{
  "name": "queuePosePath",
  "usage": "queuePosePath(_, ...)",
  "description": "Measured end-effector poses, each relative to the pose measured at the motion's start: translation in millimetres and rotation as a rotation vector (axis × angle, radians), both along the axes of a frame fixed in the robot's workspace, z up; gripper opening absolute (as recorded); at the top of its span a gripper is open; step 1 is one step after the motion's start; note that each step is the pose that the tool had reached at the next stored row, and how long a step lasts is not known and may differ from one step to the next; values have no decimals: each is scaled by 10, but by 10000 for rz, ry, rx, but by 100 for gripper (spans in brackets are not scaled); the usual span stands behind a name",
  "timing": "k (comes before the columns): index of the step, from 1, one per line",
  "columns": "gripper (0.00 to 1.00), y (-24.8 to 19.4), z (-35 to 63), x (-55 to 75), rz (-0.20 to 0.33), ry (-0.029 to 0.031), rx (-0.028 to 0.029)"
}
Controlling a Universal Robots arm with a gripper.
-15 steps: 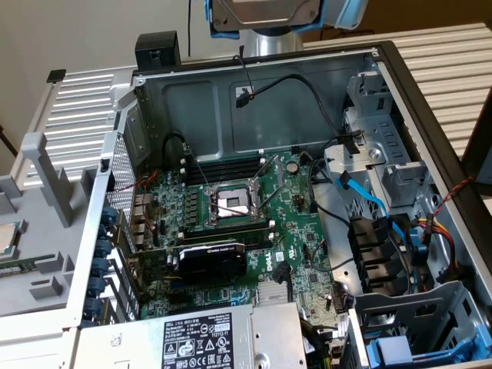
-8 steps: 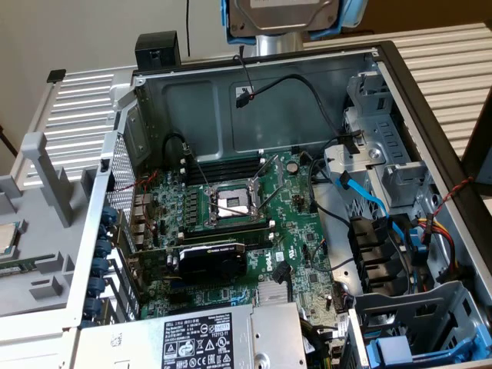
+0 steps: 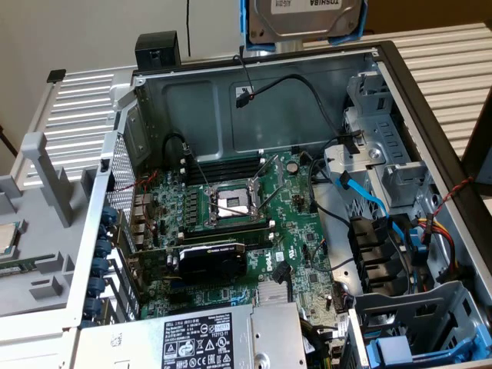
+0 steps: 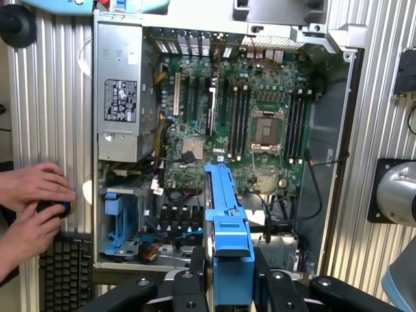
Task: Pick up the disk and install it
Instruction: 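Pick up the disk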
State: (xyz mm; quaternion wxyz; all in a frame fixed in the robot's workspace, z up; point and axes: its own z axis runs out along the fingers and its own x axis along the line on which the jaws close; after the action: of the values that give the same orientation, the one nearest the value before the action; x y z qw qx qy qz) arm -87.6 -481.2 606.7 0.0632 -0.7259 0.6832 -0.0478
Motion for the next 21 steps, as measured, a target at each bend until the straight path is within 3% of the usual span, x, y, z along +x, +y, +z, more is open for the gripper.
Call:
queuePosePath(15, 37, -225, 0, 216, 0, -161, 0)
queuePosePath(21, 37, -314, 0, 281, 1, -252, 0)
